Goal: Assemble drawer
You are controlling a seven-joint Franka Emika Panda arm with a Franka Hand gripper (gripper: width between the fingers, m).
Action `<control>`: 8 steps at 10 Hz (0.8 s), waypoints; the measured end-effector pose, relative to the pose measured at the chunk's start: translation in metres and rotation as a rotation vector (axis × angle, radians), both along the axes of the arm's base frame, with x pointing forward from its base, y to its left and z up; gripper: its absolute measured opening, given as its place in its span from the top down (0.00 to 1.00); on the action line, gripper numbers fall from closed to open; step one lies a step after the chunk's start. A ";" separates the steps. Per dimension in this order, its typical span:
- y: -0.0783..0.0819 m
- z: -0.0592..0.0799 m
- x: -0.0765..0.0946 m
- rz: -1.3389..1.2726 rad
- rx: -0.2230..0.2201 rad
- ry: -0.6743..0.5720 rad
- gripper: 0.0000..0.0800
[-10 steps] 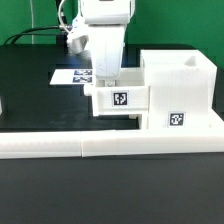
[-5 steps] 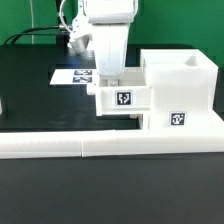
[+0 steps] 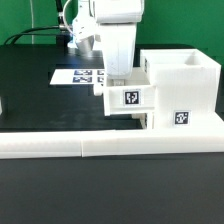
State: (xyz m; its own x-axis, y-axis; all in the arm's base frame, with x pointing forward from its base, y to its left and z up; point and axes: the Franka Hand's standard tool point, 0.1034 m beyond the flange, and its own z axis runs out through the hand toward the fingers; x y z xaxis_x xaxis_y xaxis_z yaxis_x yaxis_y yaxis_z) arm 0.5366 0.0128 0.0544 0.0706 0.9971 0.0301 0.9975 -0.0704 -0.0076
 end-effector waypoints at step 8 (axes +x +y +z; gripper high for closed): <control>-0.002 0.000 0.002 0.007 -0.001 -0.008 0.95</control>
Offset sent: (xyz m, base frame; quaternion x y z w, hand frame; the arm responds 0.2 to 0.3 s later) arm 0.0000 0.0000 0.0000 0.0000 0.0000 0.0000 1.0000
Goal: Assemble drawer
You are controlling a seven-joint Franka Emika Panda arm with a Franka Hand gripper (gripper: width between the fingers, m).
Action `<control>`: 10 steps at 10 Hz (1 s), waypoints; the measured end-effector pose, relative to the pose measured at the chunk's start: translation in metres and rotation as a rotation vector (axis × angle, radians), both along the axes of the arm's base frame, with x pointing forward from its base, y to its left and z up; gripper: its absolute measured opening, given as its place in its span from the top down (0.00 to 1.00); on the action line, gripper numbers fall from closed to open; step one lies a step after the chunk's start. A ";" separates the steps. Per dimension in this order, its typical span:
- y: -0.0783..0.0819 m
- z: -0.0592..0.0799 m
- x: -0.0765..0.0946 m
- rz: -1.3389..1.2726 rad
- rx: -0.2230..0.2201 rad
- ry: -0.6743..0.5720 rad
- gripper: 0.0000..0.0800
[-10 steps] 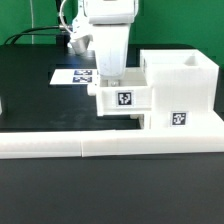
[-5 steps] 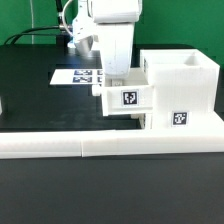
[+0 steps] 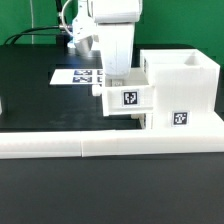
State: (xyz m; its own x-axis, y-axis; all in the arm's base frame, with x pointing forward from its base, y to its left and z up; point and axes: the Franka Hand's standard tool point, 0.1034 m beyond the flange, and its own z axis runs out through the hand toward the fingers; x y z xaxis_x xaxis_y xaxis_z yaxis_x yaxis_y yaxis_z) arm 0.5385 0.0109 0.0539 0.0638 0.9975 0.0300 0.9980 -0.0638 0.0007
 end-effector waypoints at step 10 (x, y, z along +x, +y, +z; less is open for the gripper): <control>0.000 0.001 0.007 0.106 -0.036 -0.010 0.94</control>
Offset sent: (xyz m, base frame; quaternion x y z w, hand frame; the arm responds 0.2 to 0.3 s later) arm -0.0105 0.0185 -0.0056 -0.0071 0.0310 0.0527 0.9981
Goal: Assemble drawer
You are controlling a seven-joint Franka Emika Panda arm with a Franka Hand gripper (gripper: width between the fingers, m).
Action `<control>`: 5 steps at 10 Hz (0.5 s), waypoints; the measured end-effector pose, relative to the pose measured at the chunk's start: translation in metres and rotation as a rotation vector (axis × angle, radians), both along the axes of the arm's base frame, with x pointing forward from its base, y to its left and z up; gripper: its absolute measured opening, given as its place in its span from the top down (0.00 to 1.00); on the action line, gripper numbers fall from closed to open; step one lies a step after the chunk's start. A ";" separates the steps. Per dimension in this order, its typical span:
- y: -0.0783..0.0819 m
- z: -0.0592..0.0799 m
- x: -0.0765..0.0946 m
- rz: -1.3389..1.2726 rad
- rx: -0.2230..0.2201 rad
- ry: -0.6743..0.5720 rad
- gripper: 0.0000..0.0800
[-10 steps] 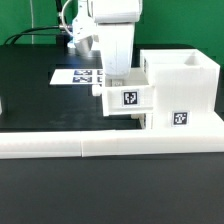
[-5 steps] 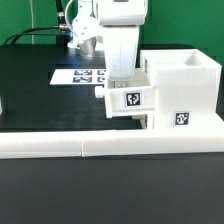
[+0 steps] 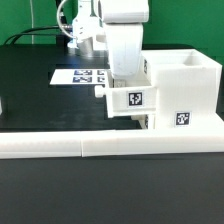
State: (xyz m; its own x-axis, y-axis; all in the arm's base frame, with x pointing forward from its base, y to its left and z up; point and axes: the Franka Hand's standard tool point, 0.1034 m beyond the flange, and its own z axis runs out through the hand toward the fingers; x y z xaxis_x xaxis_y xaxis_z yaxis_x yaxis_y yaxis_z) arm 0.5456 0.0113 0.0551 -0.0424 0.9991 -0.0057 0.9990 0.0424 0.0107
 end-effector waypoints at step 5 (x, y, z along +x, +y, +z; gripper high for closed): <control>0.000 0.000 0.000 -0.001 0.008 -0.044 0.94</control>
Offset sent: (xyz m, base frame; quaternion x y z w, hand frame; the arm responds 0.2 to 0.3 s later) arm -0.0119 -0.0001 -0.0082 -0.0024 0.0378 0.0069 0.9993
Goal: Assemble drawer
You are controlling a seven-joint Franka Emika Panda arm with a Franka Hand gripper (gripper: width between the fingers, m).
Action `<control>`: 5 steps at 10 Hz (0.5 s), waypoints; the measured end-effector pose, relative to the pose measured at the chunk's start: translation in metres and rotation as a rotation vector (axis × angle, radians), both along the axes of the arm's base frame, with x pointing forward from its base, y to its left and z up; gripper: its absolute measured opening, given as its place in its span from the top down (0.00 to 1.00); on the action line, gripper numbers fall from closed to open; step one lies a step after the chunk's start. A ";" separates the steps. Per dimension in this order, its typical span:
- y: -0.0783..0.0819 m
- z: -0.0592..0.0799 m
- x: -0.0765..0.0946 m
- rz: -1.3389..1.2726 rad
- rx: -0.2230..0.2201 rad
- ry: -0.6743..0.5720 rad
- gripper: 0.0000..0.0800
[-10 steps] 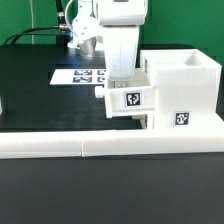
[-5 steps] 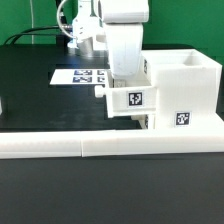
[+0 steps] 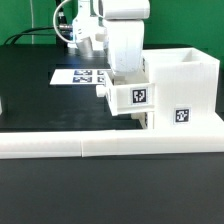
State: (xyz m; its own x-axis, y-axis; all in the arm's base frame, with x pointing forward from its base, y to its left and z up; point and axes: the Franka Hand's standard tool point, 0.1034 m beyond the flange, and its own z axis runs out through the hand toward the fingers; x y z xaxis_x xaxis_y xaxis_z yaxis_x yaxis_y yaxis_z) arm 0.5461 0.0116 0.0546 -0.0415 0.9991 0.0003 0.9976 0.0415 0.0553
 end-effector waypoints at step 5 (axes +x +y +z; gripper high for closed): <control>0.002 0.010 0.006 -0.018 -0.015 0.046 0.35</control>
Offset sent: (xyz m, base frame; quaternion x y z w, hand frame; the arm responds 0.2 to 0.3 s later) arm 0.0089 0.0004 0.0153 0.0467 -0.0268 0.0125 0.9985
